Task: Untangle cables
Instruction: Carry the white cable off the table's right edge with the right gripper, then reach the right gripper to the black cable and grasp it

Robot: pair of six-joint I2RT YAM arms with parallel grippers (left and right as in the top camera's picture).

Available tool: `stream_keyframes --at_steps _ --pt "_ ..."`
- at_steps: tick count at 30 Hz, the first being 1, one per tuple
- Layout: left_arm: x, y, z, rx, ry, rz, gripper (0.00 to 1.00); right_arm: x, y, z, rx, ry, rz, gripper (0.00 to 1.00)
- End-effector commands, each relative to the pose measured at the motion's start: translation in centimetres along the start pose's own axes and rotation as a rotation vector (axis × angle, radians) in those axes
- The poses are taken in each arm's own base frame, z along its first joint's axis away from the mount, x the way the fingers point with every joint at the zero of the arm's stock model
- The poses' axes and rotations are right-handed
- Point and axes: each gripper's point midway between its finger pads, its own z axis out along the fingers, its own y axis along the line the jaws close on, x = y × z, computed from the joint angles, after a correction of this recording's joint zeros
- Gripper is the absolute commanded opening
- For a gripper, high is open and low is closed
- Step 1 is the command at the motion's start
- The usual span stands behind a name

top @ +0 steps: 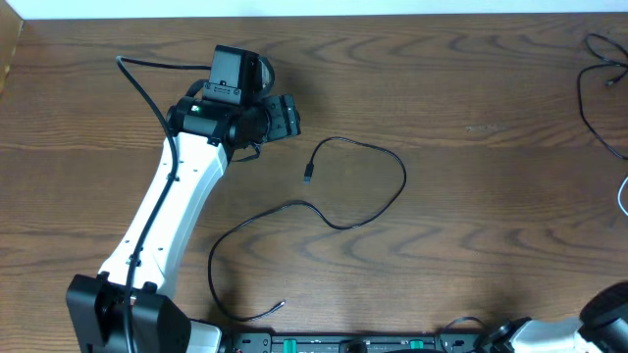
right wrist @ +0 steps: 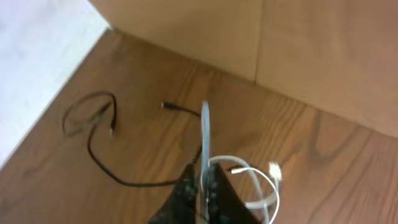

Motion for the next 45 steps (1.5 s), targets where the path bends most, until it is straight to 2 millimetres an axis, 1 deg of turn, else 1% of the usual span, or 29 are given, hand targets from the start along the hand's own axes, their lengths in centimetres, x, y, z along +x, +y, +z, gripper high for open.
stream_keyframes --at_steps 1,3,4,5,6,8,12,14,15,16,17,19,20,22,23,26,28,29,30,31,32,33,34,35,37,40,42,45 --pt "-0.2 0.2 0.1 -0.011 -0.003 -0.011 0.80 0.5 0.8 0.2 -0.046 0.025 -0.009 0.11" --pt "-0.2 0.2 0.1 -0.011 -0.003 -0.012 0.80 0.8 1.0 0.3 -0.061 0.038 -0.009 0.19" --pt "-0.2 0.2 0.1 -0.011 -0.003 -0.011 0.80 1.0 1.2 0.2 -0.074 0.047 -0.008 0.31" --pt "-0.2 0.2 0.1 -0.011 -0.003 -0.011 0.80 1.1 1.5 0.2 -0.088 0.055 -0.008 0.38" --pt "-0.2 0.2 0.1 -0.011 -0.003 -0.011 0.80 1.4 1.9 0.2 -0.110 0.070 -0.008 0.49" --pt "-0.2 0.2 0.1 -0.011 -0.003 -0.011 0.80 2.1 2.4 0.0 -0.144 0.101 -0.005 0.61" --pt "-0.2 0.2 0.1 -0.011 -0.002 -0.012 0.80 3.5 4.4 -0.6 -0.264 0.168 0.001 0.68" --pt "-0.2 0.2 0.1 -0.011 -0.001 -0.011 0.80 4.4 6.2 -1.2 -0.361 0.212 -0.010 0.73" --pt "-0.2 0.2 0.1 -0.011 -0.001 -0.011 0.80 4.8 7.1 -1.6 -0.414 0.228 -0.040 0.78" --pt "-0.2 0.2 0.1 -0.011 -0.001 -0.011 0.80 5.3 8.2 -2.1 -0.470 0.242 -0.072 0.85" --pt "-0.2 0.2 0.1 -0.011 -0.002 -0.011 0.80 6.7 10.8 -3.5 -0.603 0.282 -0.136 0.91" --pt "-0.2 0.2 0.1 -0.012 -0.003 -0.011 0.80 8.4 13.2 -4.8 -0.697 0.331 -0.180 0.94" --pt "-0.2 0.2 0.1 -0.012 -0.003 -0.011 0.80 8.9 13.8 -5.2 -0.719 0.345 -0.192 0.94" --pt "-0.2 0.2 0.1 -0.012 -0.002 -0.011 0.80 11.5 16.1 -6.5 -0.772 0.412 -0.258 0.94" --pt "-0.2 0.3 0.1 -0.012 -0.002 -0.011 0.80 13.4 17.5 -7.5 -0.801 0.457 -0.314 0.93" --pt "-0.1 0.3 0.1 -0.014 0.001 -0.008 0.80 18.3 20.7 -10.2 -0.849 0.564 -0.457 0.92" --pt "-0.2 0.4 0.1 -0.018 0.000 0.010 0.80 20.3 21.9 -11.2 -0.848 0.599 -0.516 0.92" --pt "-0.1 0.9 0.1 -0.036 0.001 0.010 0.80 22.0 22.9 -12.2 -0.853 0.625 -0.567 0.92" --pt "-0.2 1.9 0.0 -0.065 0.005 -0.006 0.80 24.0 24.0 -13.6 -0.874 0.657 -0.621 0.92" --pt "-0.2 2.6 -0.2 -0.083 0.007 -0.019 0.80 25.1 24.7 -14.5 -0.891 0.676 -0.646 0.92" --pt "-0.3 3.3 -0.3 -0.098 0.007 -0.031 0.80 26.1 25.1 -15.3 -0.903 0.693 -0.672 0.92" --pt "-0.4 4.0 -0.4 -0.109 0.006 -0.044 0.80 27.5 25.7 -16.3 -0.909 0.716 -0.712 0.93" --pt "-0.6 4.6 -0.5 -0.117 0.004 -0.059 0.80 28.5 25.9 -16.8 -0.891 0.732 -0.730 0.99" --pt "-0.8 5.3 -0.7 -0.126 0.001 -0.076 0.80 29.7 25.9 -17.0 -0.824 0.752 -0.741 0.99" --pt "-0.9 6.4 -0.9 -0.140 0.004 -0.101 0.80 31.2 25.8 -17.3 -0.725 0.761 -0.755 0.99" --pt "-0.3 7.2 -1.1 -0.160 0.033 -0.113 0.80 33.2 26.4 -19.0 -0.712 0.792 -0.762 0.99" --pt "0.2 7.4 -1.2 -0.166 0.055 -0.070 0.80 34.0 26.7 -19.9 -0.695 0.822 -0.721 0.99" --pt "0.3 7.4 -1.2 -0.168 0.061 -0.059 0.80 34.7 26.8 -20.6 -0.679 0.848 -0.697 0.99"
